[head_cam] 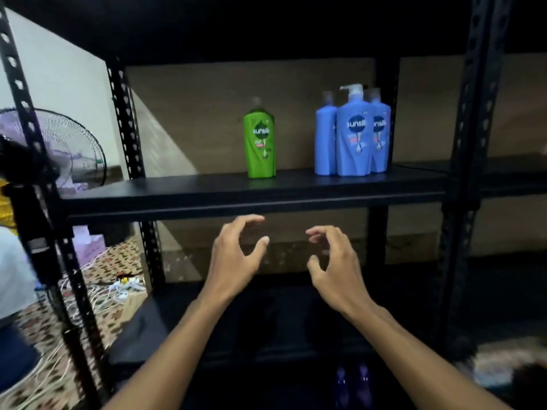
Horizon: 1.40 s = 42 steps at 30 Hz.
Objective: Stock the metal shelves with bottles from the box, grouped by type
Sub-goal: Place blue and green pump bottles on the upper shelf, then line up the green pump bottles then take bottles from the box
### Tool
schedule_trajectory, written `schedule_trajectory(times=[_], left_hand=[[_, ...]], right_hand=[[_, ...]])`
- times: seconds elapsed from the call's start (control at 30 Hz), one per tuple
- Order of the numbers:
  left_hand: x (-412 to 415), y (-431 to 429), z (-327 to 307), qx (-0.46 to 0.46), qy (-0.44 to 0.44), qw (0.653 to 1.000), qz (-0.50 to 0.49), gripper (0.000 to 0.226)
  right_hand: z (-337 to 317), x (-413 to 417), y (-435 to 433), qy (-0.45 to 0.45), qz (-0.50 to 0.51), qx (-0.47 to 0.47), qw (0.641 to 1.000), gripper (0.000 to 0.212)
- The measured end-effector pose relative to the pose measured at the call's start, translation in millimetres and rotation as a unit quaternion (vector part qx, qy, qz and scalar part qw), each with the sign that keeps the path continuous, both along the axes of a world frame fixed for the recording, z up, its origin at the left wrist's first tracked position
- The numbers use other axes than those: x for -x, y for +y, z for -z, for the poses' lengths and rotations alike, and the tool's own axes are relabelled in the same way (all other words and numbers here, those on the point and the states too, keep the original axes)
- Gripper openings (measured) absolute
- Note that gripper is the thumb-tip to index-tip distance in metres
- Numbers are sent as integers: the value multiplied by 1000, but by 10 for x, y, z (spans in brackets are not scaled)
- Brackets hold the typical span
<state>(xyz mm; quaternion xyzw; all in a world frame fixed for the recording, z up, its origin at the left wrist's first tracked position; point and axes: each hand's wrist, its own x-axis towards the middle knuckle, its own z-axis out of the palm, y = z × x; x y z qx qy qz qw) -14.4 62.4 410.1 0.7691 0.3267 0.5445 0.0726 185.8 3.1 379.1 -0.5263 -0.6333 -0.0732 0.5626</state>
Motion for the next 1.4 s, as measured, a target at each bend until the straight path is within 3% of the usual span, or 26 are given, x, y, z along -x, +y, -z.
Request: schedule_trajectory(times=[0.27, 0.4, 0.5, 0.7, 0.8, 0.93, 1.1, 1.3, 1.4], left_hand=[[64, -301, 1645, 212, 15, 977, -6, 40], [78, -398, 2659, 323, 53, 945, -21, 42], [129, -464, 3341, 397, 96, 912, -37, 43], [84, -717, 4369, 533, 135, 833, -61, 42], [52, -865, 4805, 578, 171, 795, -66, 50], [-101, -1071, 5222, 631, 176, 753, -69, 86], [-237, -1233, 5483, 641, 206, 733, -95, 120], [-245, -1148, 5560, 657, 207, 717, -108, 126], [-247, -1124, 5562, 666, 204, 711, -99, 116]], right_hand=[[1537, 88, -180, 83, -24, 164, 983, 45], [2403, 104, -213, 122, -21, 290, 949, 47], [3007, 114, -255, 142, 18, 406, 903, 50], [3946, 142, -509, 81, 104, 625, 769, 77], [4287, 62, -663, 69, 130, 662, 735, 81], [4593, 34, -796, 42, 128, 695, 707, 95], [4790, 106, -796, 27, 144, 705, 694, 109], [4819, 52, -669, -113, 178, 722, 659, 121], [4775, 49, -652, -80, 171, 738, 648, 115]])
